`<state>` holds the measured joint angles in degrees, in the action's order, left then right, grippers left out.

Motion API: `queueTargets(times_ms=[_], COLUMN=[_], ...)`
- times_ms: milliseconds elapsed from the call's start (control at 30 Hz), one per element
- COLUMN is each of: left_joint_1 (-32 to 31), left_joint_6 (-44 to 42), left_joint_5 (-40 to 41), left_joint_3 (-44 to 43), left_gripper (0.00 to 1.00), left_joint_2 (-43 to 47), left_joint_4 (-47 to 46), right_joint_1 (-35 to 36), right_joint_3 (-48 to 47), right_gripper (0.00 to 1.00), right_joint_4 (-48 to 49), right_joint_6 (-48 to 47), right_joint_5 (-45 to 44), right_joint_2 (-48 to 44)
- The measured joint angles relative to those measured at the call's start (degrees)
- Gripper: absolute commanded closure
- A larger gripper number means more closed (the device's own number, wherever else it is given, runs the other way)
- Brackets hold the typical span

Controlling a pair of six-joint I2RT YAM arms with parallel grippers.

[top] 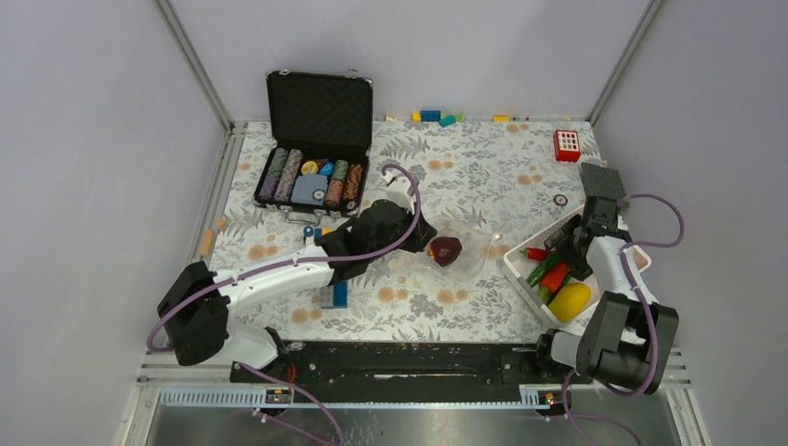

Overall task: Place the food in the zip-top bag and seal the zipper
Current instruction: Pick up the fake vegetable from the bin.

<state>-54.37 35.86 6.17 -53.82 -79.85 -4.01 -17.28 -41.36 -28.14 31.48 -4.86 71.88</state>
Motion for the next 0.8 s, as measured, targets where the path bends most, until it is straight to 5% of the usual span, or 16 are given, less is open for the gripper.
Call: queueTargets(times_ms=[467, 800], left_joint_1=[0.02, 0.02], left_joint_6=[0.0, -0.02], left_joint_5=[-0.09, -0.22], left_joint_3=[0.0, 0.37], left_gripper=[1.0, 1.0], left_joint_2=[0.0, 0.46], left_joint_4=[-0.02, -0.07], right_joint_1=[0.0, 0.0], right_joint_3=[0.0, 0.37], right_gripper=[0.24, 0.38], right_joint_4=[2.12, 10.75], right_joint_6=[-1.46, -2.14], right_joint_5=[0.26, 2.93], right_joint_2=[-3.61, 3.5])
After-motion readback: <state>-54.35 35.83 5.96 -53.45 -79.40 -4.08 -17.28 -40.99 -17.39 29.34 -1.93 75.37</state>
